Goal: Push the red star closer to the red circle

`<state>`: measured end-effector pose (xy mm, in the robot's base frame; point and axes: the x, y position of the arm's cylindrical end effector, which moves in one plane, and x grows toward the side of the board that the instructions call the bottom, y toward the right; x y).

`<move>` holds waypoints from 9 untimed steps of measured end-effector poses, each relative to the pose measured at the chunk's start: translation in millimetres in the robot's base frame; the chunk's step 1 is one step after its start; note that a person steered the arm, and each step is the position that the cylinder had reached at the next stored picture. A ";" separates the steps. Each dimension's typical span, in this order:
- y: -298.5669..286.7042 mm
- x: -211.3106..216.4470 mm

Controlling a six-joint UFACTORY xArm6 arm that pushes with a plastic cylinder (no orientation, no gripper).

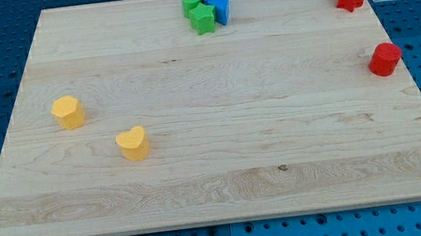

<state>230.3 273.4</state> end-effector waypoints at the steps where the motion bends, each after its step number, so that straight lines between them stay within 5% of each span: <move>1: 14.1 19.6; 9: -30.9 60.2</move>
<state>290.5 242.4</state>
